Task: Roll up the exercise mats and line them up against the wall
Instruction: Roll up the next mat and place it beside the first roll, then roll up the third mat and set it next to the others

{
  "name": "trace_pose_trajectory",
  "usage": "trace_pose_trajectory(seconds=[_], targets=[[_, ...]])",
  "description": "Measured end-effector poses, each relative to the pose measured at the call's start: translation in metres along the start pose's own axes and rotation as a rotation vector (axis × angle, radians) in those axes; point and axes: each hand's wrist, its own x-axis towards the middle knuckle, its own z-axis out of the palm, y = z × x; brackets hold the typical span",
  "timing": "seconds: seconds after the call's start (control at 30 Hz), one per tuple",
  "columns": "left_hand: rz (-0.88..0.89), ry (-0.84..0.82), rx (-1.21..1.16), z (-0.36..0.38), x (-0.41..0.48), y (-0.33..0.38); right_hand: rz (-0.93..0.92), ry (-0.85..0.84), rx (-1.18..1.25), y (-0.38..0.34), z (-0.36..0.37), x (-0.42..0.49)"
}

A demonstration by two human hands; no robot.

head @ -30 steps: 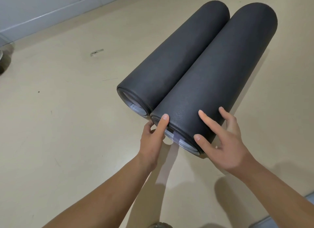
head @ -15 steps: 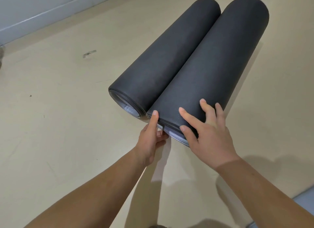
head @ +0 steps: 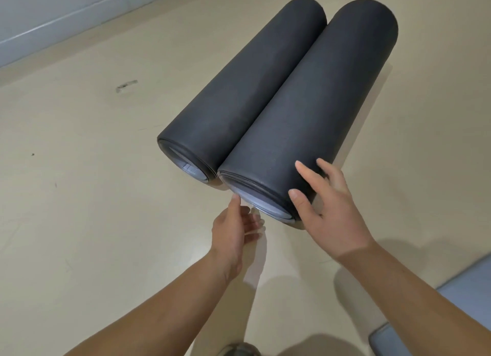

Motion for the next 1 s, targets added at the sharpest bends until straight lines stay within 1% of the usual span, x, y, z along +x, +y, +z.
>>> trace_pose_trajectory(seconds=[0.1, 0.17, 0.23, 0.4, 0.47, 0.6, 0.67, 0.77, 0.83, 0.9, 0.93, 1.0], targets=[[0.009, 0.011, 0.086, 0.01, -0.013, -0.018, 0.076, 0.052, 0.039, 0.006, -0.007, -0.007], [0.004, -0.061, 0.158, 0.02, -0.022, -0.031, 0.101, 0.021, -0.005, 0.016, -0.02, -0.016], [0.025, -0.152, 0.238, 0.035, -0.032, -0.04, 0.136, -0.05, -0.088, 0.029, -0.041, -0.03], [0.18, -0.431, 0.5, 0.096, -0.071, -0.062, 0.434, -0.323, -0.29, 0.064, -0.128, -0.086], [0.258, -0.582, 0.62, 0.12, -0.093, -0.079, 0.537, -0.368, -0.349, 0.073, -0.163, -0.122], [0.389, -0.891, 0.819, 0.16, -0.135, -0.124, 0.685, -0.398, -0.435, 0.087, -0.215, -0.201], [0.499, -1.03, 0.967, 0.176, -0.15, -0.146, 0.743, -0.468, -0.485, 0.088, -0.236, -0.235], [0.678, -1.265, 1.228, 0.191, -0.164, -0.167, 0.793, -0.627, -0.573, 0.083, -0.262, -0.279], [0.811, -1.388, 1.374, 0.198, -0.166, -0.17, 0.823, -0.659, -0.57, 0.084, -0.274, -0.303], [0.965, -1.469, 1.556, 0.203, -0.165, -0.167, 0.854, -0.607, -0.527, 0.094, -0.279, -0.322], [1.04, -1.485, 1.667, 0.206, -0.165, -0.166, 0.876, -0.552, -0.483, 0.102, -0.278, -0.331], [1.247, -1.472, 1.887, 0.206, -0.164, -0.169, 0.91, -0.42, -0.383, 0.118, -0.271, -0.35]])
